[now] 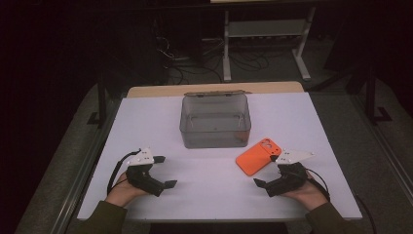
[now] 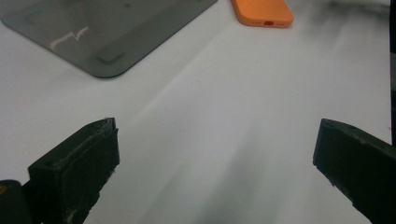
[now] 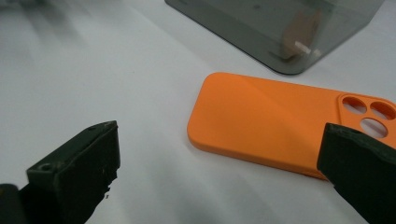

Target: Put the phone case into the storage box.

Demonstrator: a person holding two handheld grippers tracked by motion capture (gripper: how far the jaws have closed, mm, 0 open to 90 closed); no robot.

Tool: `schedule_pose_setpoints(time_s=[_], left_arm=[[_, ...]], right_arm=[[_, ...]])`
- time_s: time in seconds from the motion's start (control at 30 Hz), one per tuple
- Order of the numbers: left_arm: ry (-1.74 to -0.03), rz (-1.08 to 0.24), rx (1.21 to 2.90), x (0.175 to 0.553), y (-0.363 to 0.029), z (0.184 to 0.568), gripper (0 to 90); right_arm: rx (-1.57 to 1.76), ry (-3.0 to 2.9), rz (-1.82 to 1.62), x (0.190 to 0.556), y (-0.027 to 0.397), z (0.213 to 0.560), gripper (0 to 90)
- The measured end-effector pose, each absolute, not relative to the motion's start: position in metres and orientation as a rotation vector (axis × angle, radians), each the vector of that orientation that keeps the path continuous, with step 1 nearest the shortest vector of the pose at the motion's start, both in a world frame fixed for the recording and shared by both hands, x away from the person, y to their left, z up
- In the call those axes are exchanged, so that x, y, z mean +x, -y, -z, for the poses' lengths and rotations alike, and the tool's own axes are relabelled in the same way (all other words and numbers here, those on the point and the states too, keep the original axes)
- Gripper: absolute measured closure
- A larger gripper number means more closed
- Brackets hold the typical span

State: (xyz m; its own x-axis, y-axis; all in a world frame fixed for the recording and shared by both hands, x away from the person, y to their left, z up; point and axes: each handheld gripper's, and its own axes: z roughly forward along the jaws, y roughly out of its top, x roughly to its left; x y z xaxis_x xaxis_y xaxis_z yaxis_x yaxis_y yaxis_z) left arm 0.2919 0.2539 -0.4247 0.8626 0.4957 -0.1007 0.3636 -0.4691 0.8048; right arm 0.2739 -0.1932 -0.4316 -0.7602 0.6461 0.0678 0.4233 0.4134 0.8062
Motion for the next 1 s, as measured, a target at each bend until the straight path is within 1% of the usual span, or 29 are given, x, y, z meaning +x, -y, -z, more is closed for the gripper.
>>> schedule_pose_setpoints(time_s=[1.0], left_arm=[[-0.633, -0.174, 2.107, 0.2914, -0.2567, 0.4279, 0.0]], right_arm=[[0.97, -2.382, -1.261, 0.2788, 0.1943, 0.4297, 0.0]])
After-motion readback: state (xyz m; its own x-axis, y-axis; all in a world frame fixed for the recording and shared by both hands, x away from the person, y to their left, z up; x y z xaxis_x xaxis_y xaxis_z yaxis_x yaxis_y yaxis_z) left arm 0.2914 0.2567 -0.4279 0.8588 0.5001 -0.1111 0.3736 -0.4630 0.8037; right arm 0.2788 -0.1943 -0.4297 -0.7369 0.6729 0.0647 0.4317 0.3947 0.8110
